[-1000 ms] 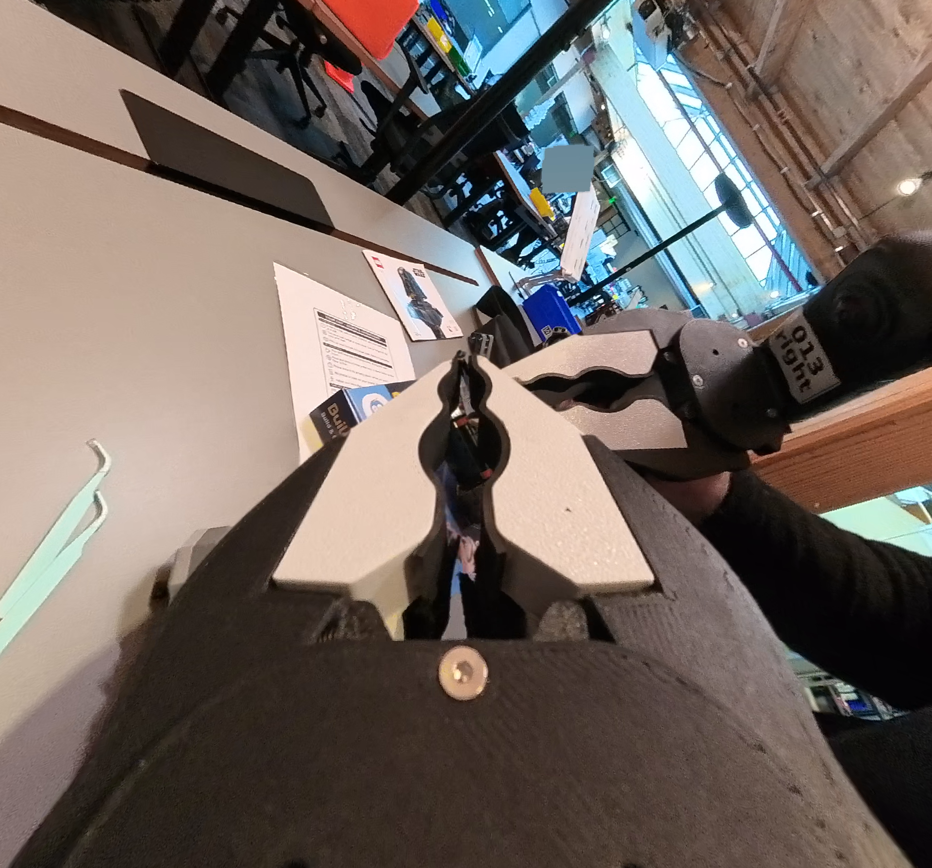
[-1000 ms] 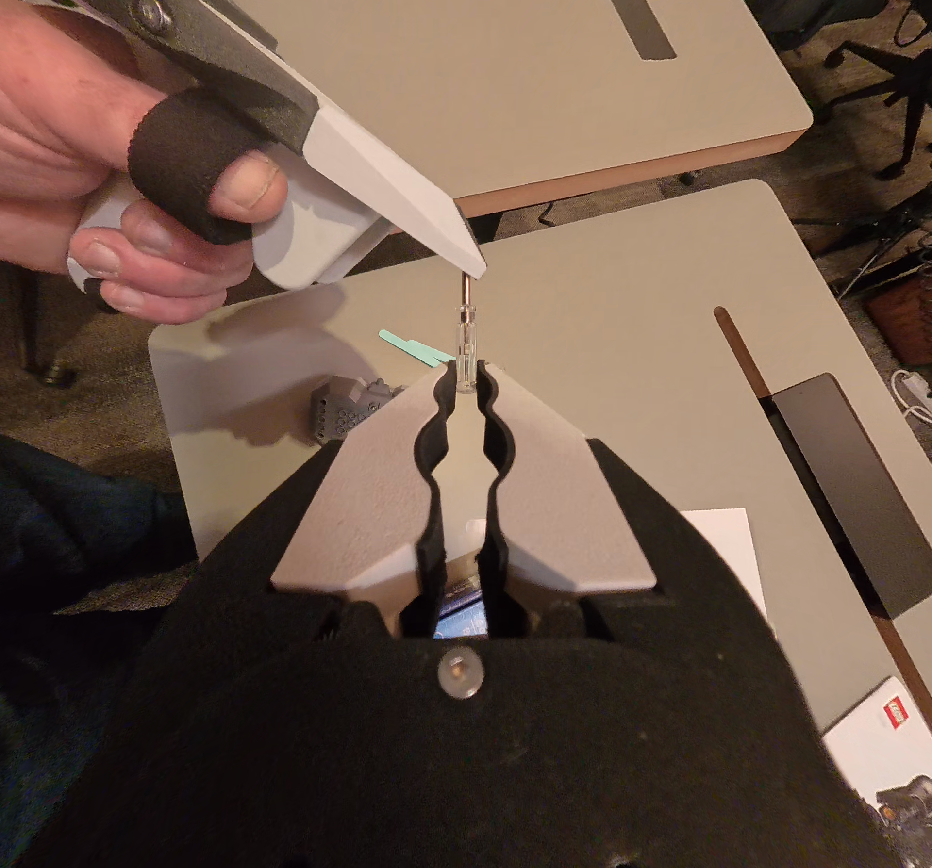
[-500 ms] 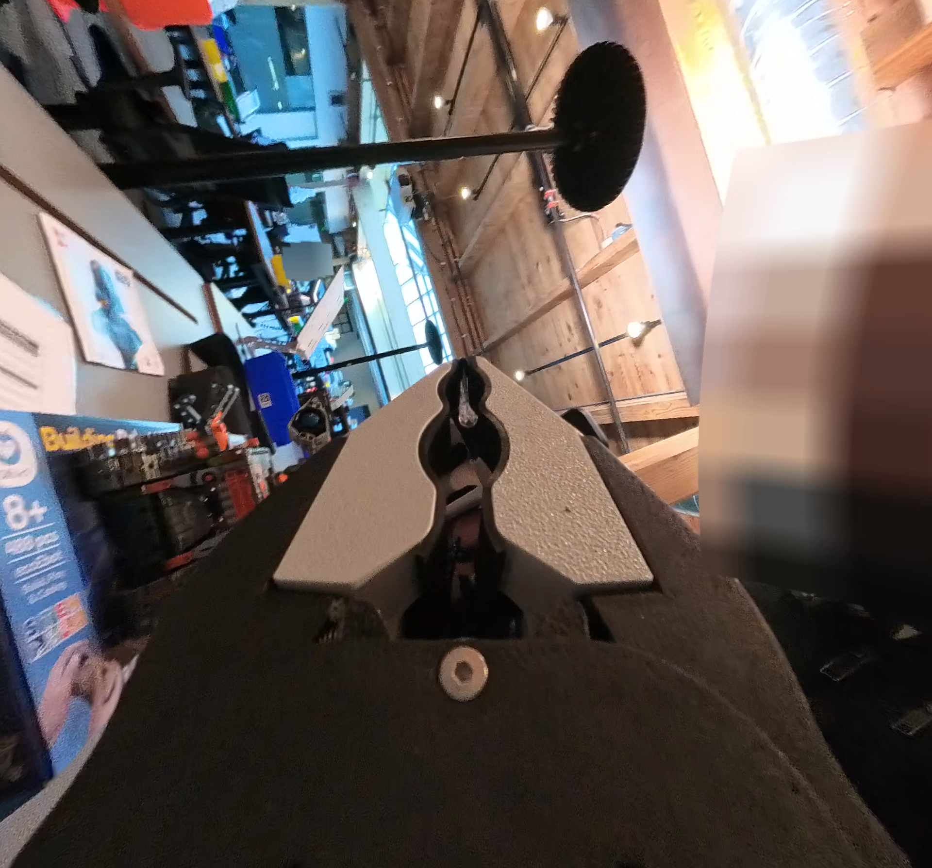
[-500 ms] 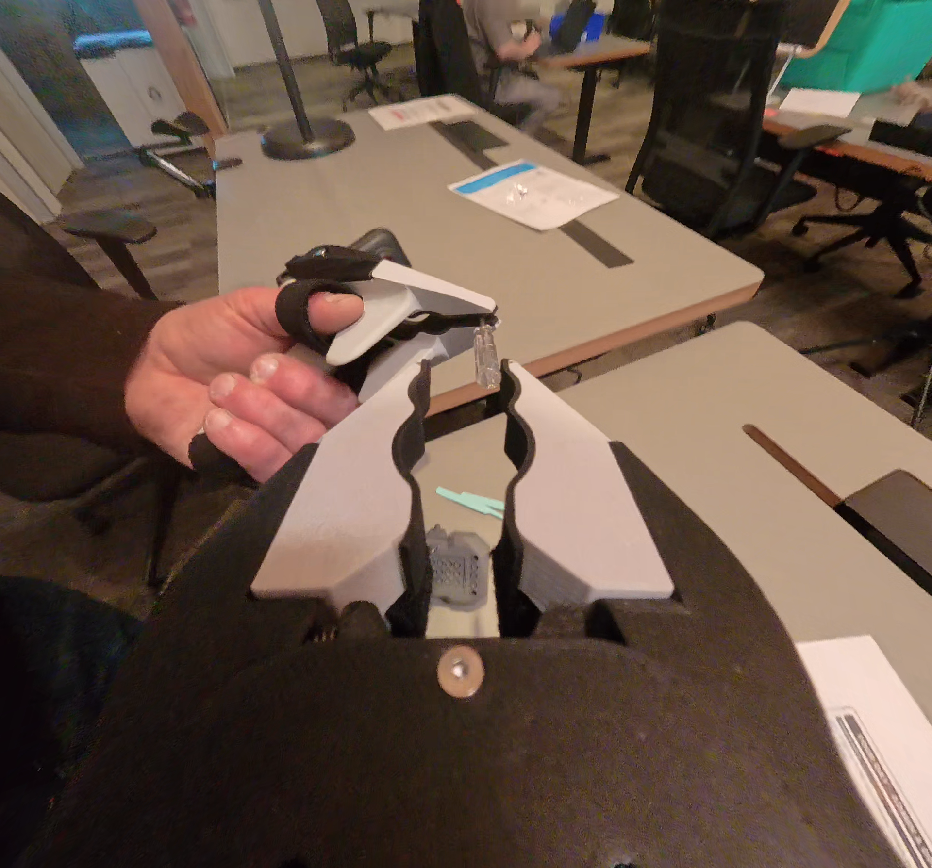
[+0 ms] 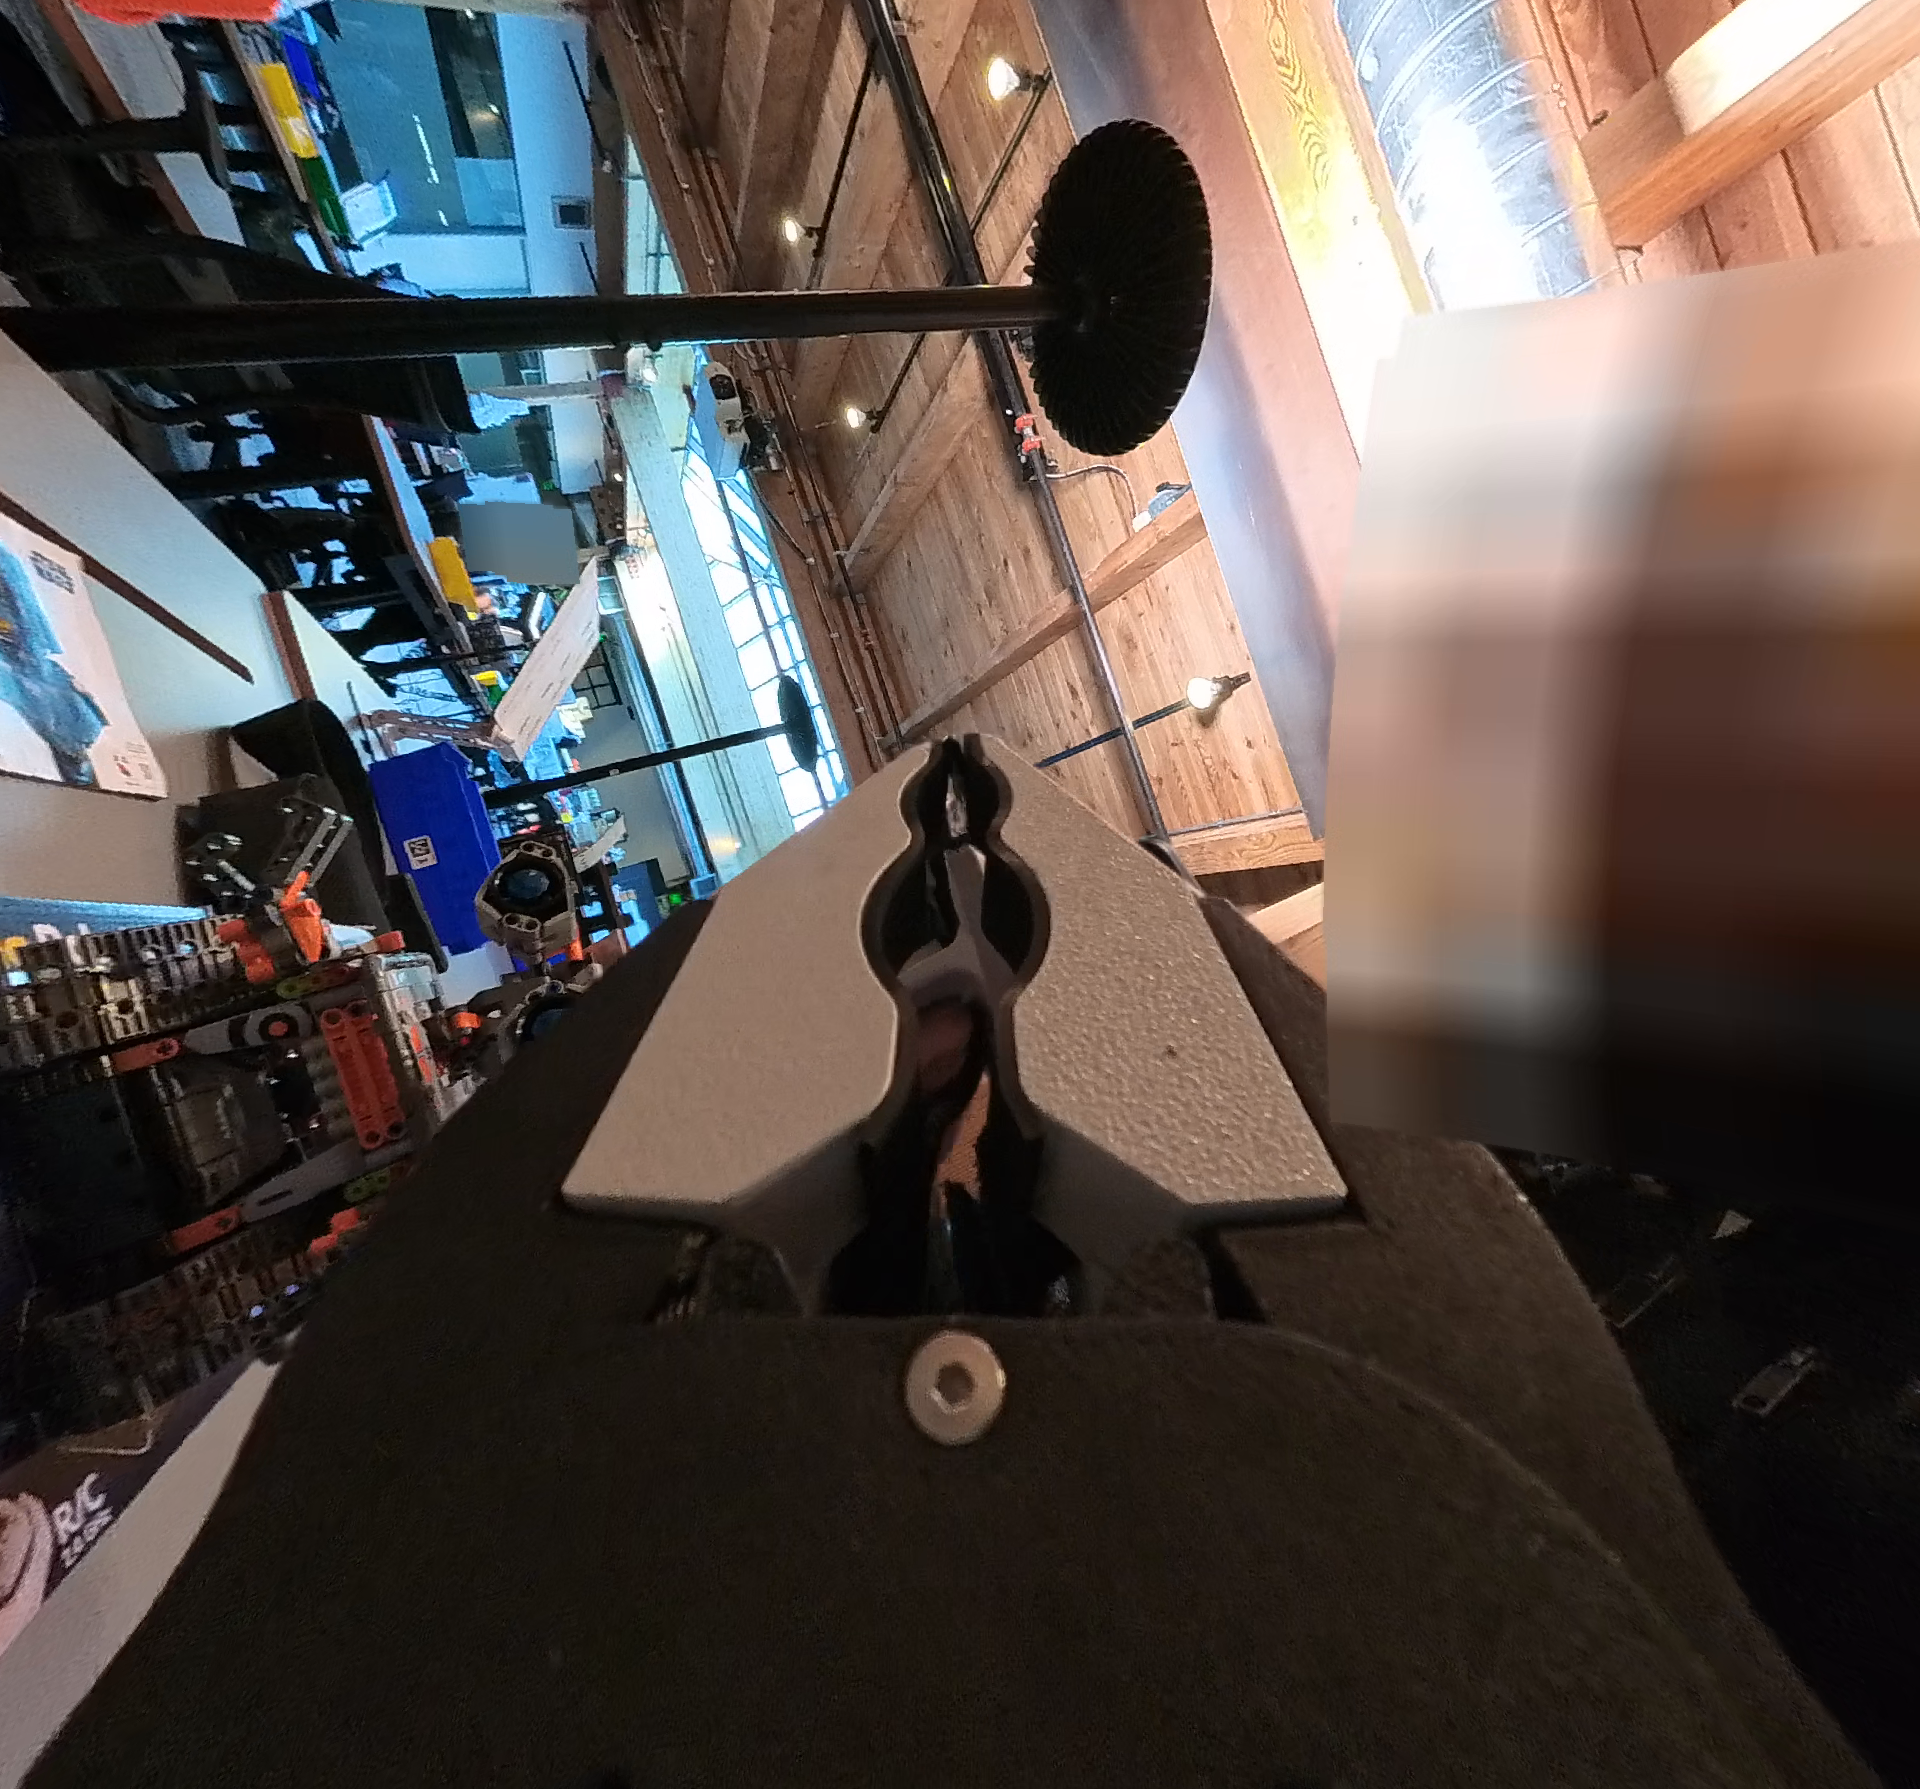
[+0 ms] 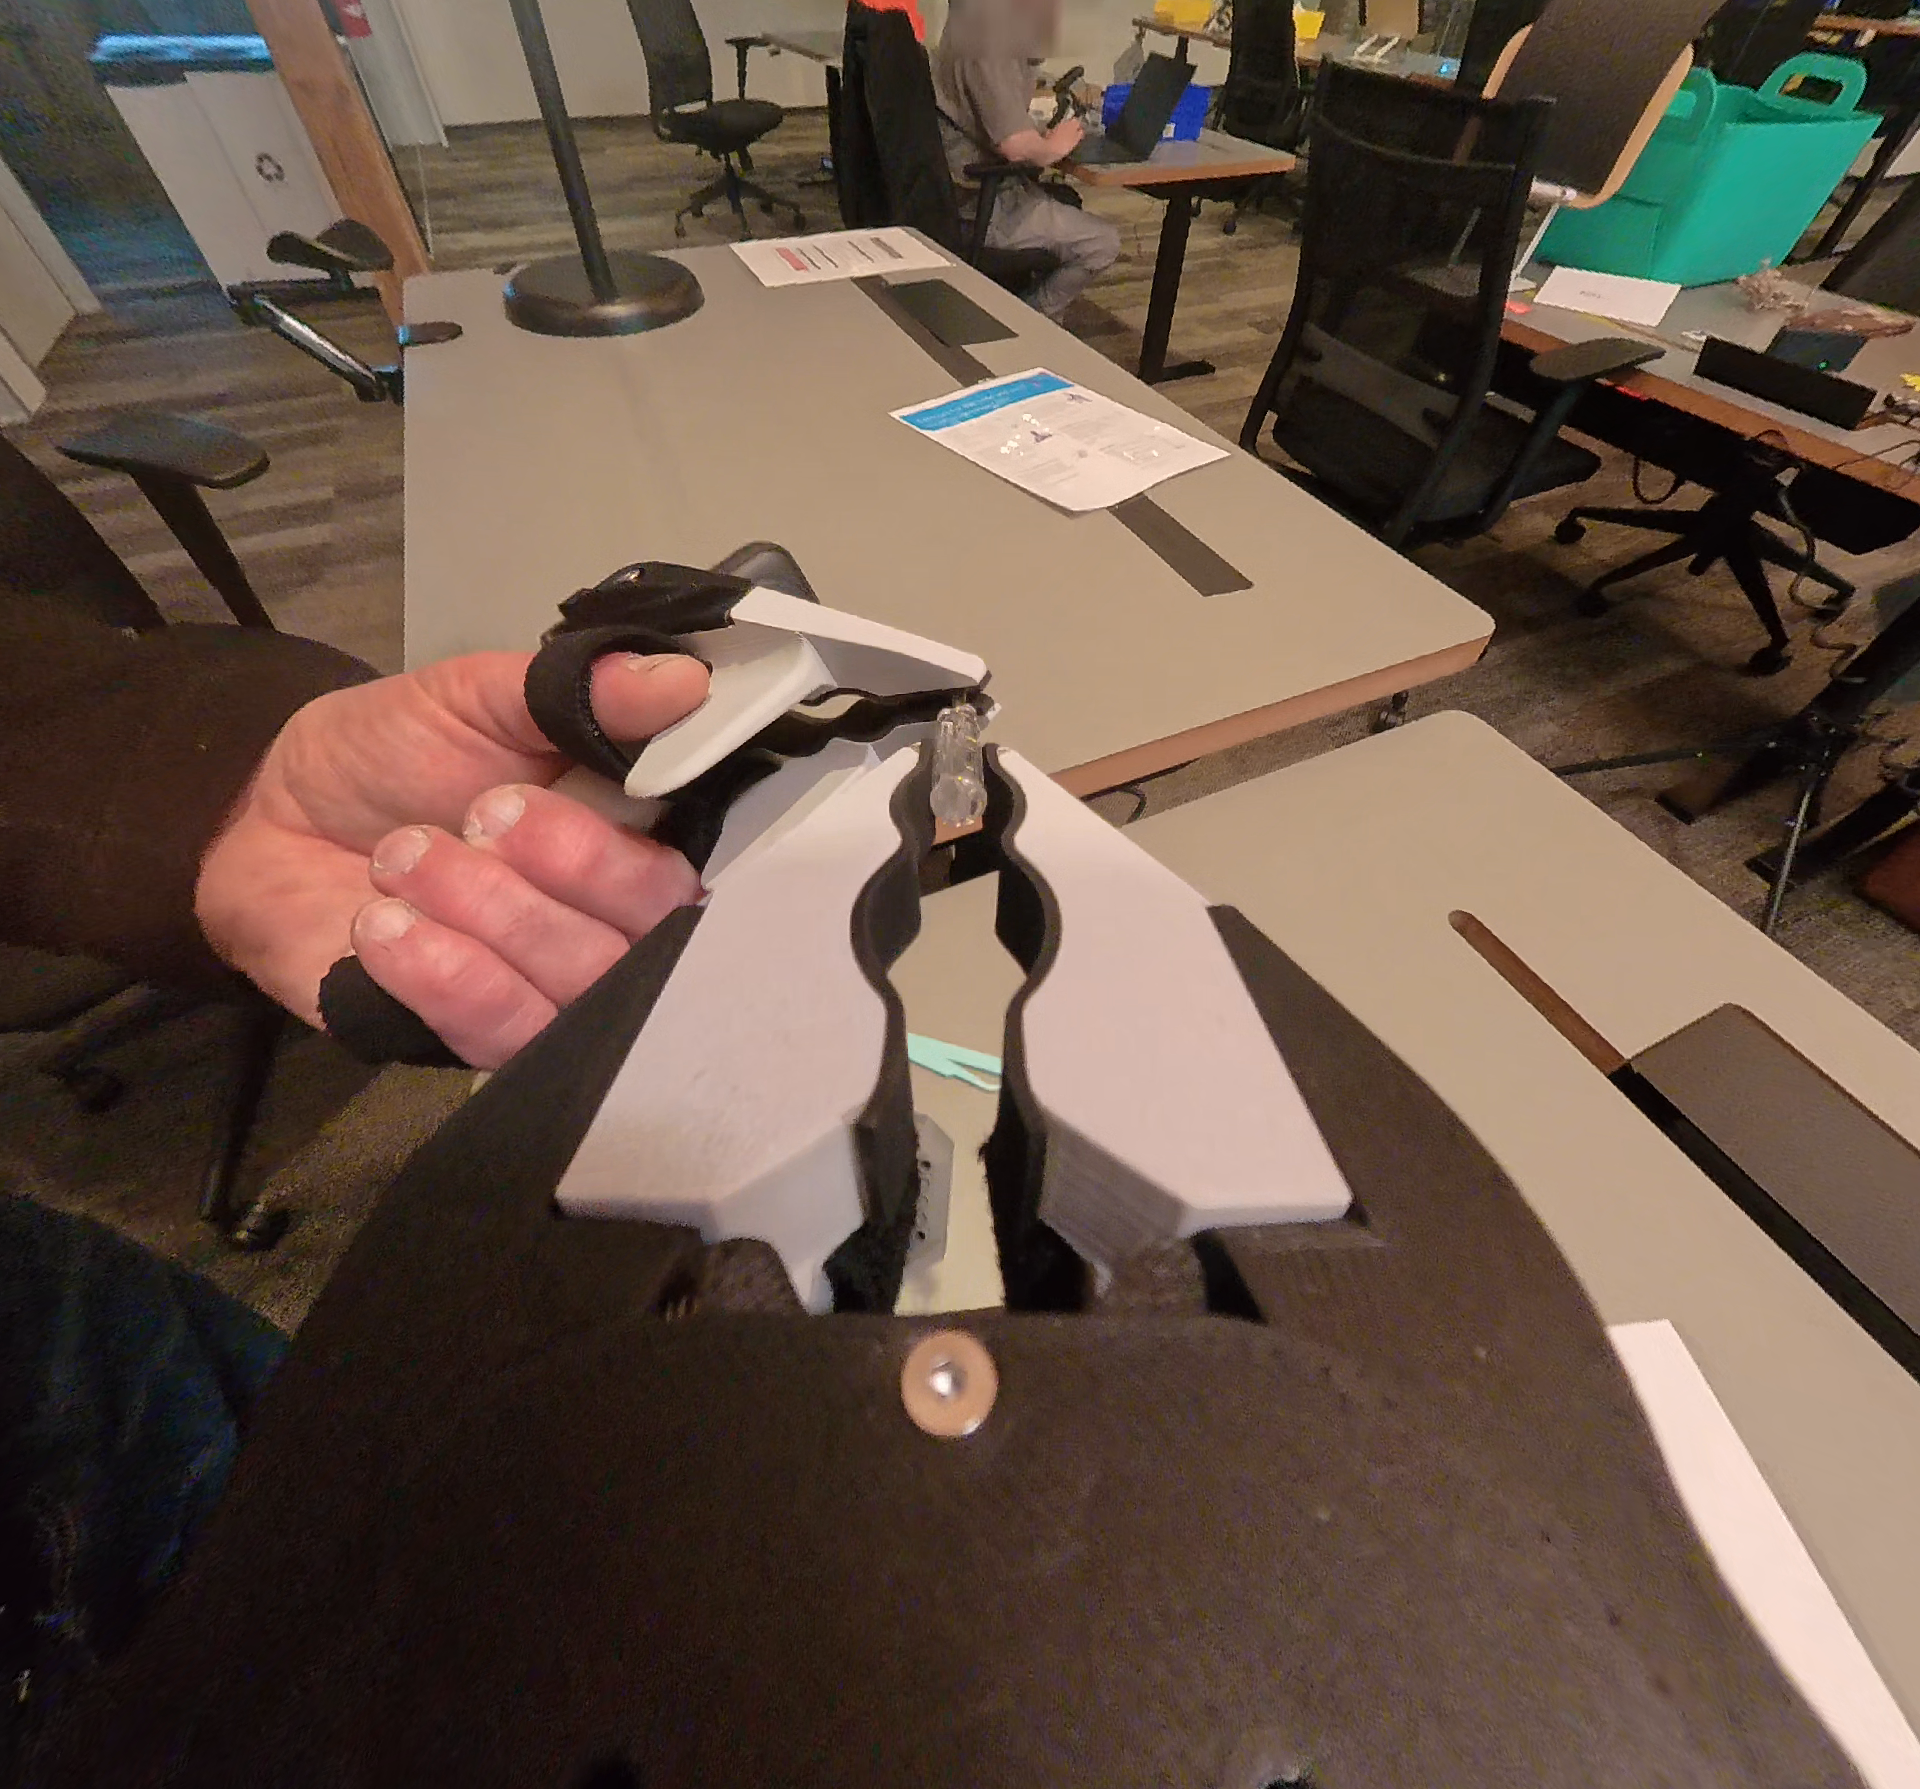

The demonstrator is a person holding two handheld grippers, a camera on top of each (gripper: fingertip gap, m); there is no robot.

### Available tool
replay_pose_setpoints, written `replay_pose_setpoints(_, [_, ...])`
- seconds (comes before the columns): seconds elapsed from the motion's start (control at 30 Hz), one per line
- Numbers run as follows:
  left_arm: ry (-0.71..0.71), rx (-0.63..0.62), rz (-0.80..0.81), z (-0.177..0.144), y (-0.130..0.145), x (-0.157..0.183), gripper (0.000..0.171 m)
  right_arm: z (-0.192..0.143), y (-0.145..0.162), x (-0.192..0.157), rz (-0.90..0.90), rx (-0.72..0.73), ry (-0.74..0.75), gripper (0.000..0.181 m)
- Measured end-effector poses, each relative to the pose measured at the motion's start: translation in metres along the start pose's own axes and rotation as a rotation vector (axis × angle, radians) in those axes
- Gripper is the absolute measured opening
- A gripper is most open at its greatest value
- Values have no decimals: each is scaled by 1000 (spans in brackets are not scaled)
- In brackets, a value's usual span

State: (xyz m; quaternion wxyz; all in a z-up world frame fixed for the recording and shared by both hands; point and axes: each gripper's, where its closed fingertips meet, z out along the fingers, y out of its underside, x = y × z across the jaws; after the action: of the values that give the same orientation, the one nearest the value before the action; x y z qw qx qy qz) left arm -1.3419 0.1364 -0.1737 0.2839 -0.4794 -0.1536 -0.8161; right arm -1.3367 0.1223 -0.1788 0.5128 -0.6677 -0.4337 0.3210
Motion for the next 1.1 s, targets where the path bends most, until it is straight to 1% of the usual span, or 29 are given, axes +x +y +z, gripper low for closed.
replay_pose_setpoints(0.07, [-23,-7,22,-2,1,-2,0,0,2,-1,-22,-15,-1,5])
replay_pose_setpoints(0.1, [-52,-7,35,-4,0,-6,3,1,5,-1,-14,-28,-3,5])
replay_pose_setpoints(0.13, [-98,-13,60,-10,-1,-12,17,1,8,0,-9,-37,-5,5])
replay_pose_setpoints(0.2, [-181,-5,112,-27,-8,-23,36,2,19,2,-15,-75,1,5])
replay_pose_setpoints(0.23, [-247,-12,163,-38,-9,-30,38,4,29,1,-30,-114,-4,5])
replay_pose_setpoints(0.27, [-342,-55,259,-50,-6,-42,39,6,40,-1,-60,-151,-8,5])
replay_pose_setpoints(0.33, [-543,-146,422,-77,-1,-69,46,13,69,-8,-109,-255,-30,5])
replay_pose_setpoints(0.37, [-652,-199,496,-92,2,-85,50,16,83,-13,-122,-292,-41,5])
replay_pose_setpoints(0.43, [-845,-308,697,-123,5,-113,56,23,108,-21,-142,-347,-62,5])
replay_pose_setpoints(0.5, [-998,-415,816,-153,11,-141,58,30,136,-26,-163,-415,-66,5])
replay_pose_setpoints(0.53, [-1051,-450,835,-166,14,-153,62,33,147,-31,-161,-434,-76,5])
replay_pose_setpoints(0.57, [-1067,-472,837,-173,20,-161,62,35,158,-35,-165,-456,-83,5])
replay_pose_setpoints(0.63, [-1159,-513,869,-189,22,-177,65,39,174,-44,-213,-485,-97,5])
replay_pose_setpoints(0.7, [-1176,-536,836,-194,29,-188,64,43,189,-51,-227,-517,-108,5])
replay_pose_setpoints(0.73, [-1196,-537,846,-196,29,-191,63,44,195,-53,-242,-527,-109,5])
replay_pose_setpoints(0.8, [-1213,-557,854,-198,29,-198,58,46,205,-56,-254,-545,-112,5])
replay_pose_setpoints(0.93, [-1250,-554,797,-207,30,-212,60,49,214,-56,-261,-565,-102,5])
replay_pose_setpoints(1.03, [-1250,-551,772,-209,30,-219,54,52,220,-56,-266,-571,-100,5])
replay_pose_setpoints(1.1, [-1240,-556,761,-209,30,-222,40,54,224,-54,-271,-576,-89,5])
